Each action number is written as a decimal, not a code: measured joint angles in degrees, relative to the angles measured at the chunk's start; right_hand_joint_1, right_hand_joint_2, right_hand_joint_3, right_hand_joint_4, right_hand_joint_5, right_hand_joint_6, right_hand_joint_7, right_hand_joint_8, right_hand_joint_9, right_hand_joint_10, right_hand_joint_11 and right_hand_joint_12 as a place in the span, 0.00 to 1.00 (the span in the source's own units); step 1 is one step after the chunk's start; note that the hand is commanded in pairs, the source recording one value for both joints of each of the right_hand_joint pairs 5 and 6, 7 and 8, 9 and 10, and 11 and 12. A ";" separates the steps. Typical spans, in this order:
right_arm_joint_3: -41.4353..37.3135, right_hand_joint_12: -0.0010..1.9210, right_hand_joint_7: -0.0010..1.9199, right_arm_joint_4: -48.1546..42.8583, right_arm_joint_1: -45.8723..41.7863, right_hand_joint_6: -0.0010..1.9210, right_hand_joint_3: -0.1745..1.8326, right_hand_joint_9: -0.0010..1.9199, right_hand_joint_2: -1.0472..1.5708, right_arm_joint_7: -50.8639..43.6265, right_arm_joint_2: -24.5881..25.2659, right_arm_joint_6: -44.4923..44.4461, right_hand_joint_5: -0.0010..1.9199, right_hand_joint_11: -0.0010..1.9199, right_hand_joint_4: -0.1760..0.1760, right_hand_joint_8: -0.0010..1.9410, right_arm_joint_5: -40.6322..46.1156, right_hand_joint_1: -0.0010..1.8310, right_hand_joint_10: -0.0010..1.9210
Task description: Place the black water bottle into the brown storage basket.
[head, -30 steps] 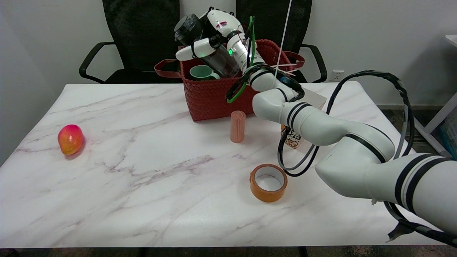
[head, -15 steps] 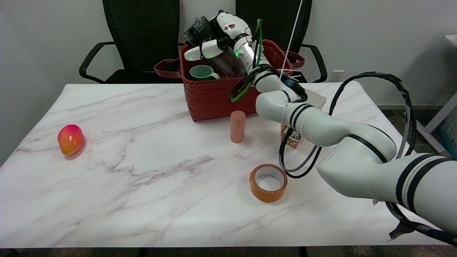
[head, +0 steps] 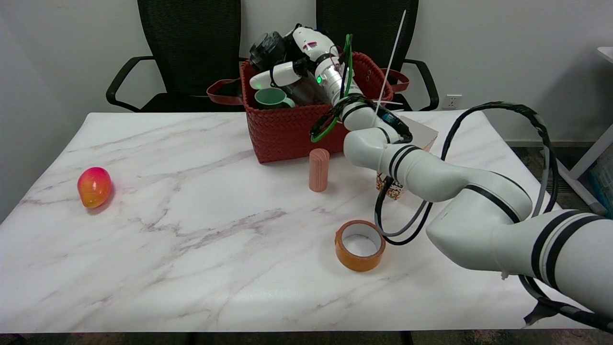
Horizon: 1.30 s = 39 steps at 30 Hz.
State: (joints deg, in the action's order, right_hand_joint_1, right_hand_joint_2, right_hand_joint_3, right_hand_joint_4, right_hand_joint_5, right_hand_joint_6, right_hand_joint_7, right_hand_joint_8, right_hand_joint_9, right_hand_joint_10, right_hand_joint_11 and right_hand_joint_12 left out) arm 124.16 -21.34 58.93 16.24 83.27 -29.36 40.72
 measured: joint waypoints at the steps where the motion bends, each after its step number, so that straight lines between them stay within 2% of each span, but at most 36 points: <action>1: 0.05 0.19 0.69 -0.13 -0.18 0.60 0.00 0.54 0.74 -0.02 0.01 0.11 0.60 0.19 0.50 0.69 0.06 0.40 0.53; 6: 0.25 0.19 0.66 -0.69 -1.05 0.56 0.00 0.49 0.73 0.01 0.13 0.63 0.56 0.19 0.50 0.65 0.36 0.40 0.49; 12: 0.85 0.14 0.53 -1.33 -1.96 0.42 0.00 0.35 0.71 0.43 0.39 1.75 0.42 0.14 0.50 0.52 0.48 0.39 0.35; 14: 1.13 0.12 0.45 -1.53 -2.23 0.36 0.00 0.30 0.70 0.54 0.45 2.08 0.36 0.12 0.50 0.44 0.52 0.39 0.30; 15: 1.25 0.11 0.35 -1.62 -2.37 0.31 0.00 0.25 0.70 0.61 0.48 2.24 0.31 0.11 0.50 0.34 0.56 0.38 0.25; 16: 1.37 0.11 0.30 -1.70 -2.51 0.25 0.00 0.22 0.69 0.68 0.51 2.38 0.25 0.11 0.50 0.30 0.61 0.39 0.22; 20: 1.75 0.09 0.20 -1.98 -2.95 0.15 0.00 0.14 0.68 0.99 0.61 2.75 0.15 0.09 0.50 0.20 0.67 0.36 0.14; 28: 2.17 0.08 0.14 -2.30 -3.30 0.06 0.00 0.09 0.64 1.35 0.66 3.13 0.06 0.08 0.50 0.14 0.69 0.34 0.09; 32: 2.28 0.03 0.09 -2.42 -3.37 0.03 0.08 0.04 0.61 1.44 0.64 3.36 0.03 0.03 0.50 0.09 0.65 0.30 0.04; 39: 2.44 0.03 0.06 -2.99 -3.51 0.00 0.14 0.03 0.60 1.37 0.45 4.16 0.00 0.03 0.50 0.06 0.51 0.28 0.03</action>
State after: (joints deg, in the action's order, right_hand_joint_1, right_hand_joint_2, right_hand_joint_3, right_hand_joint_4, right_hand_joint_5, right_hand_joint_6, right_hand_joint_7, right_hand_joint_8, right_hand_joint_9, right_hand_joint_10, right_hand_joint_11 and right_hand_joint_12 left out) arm 126.60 -24.33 55.42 17.61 83.73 -25.20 41.22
